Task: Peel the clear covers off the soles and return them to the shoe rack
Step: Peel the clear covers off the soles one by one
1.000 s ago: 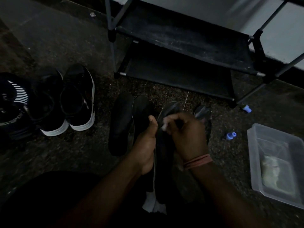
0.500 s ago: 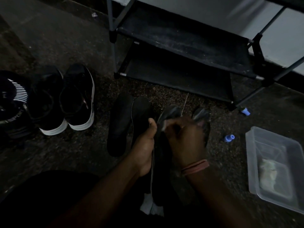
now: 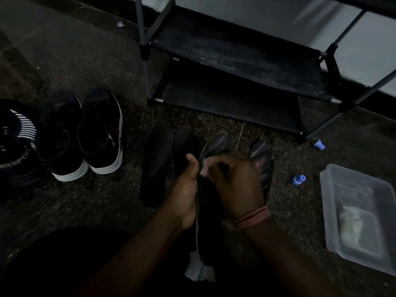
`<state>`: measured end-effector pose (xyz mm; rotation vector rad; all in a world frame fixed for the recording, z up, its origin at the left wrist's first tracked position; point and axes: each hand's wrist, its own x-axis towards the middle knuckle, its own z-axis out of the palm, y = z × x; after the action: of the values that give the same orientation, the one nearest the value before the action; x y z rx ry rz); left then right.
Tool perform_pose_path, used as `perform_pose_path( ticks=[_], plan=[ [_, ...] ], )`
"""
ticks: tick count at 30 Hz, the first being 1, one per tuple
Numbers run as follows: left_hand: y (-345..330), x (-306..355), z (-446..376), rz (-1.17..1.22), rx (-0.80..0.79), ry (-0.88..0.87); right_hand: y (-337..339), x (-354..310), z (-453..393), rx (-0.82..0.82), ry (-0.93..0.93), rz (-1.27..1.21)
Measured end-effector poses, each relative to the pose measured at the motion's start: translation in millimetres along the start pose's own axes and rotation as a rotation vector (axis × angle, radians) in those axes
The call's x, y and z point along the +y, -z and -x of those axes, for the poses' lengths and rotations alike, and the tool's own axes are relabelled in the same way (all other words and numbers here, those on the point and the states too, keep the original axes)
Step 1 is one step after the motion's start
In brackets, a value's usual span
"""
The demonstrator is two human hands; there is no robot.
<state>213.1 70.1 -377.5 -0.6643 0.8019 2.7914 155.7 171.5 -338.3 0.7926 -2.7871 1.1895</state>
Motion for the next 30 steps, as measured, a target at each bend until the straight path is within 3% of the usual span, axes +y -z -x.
perform_pose_path(
  ticks=[3,8,10,13,17,22,26,30],
  plan=[
    [-0.1,-4.5,0.2,-0.045,0.007,0.048,15.0,13.4,-6.7,0.142,-0.072,0.122],
    [2.9,1.6,2.2,-0.071,0.033,-0.036,-6.4,-16.8,9.0,-0.066,0.113,0.122],
    [1.7,-1.6,0.4,-0.05,0.036,0.013,3.3,2.3,-2.8,0.028,0.014,0.053],
    [2.6,-10.3,-3.8,-0.068,0.01,0.065,20.5,13.8,-9.8,0.141,-0.041,0.15],
    [7.2,-3.6,-2.8,-0.041,0.049,-0.01,-1.0,-18.6,7.7,-0.057,0.122,0.143],
    [5.2,-10.6,-5.5,-0.061,0.018,0.037,13.4,12.0,-8.5,0.113,0.035,0.17],
    [6.3,-1.6,-3.1,0.005,0.023,-0.048,-9.1,-18.2,10.1,-0.066,0.125,0.105],
    [5.1,-8.3,-5.3,-0.013,0.007,0.041,11.1,18.1,-10.6,0.141,-0.07,0.046]
  ],
)
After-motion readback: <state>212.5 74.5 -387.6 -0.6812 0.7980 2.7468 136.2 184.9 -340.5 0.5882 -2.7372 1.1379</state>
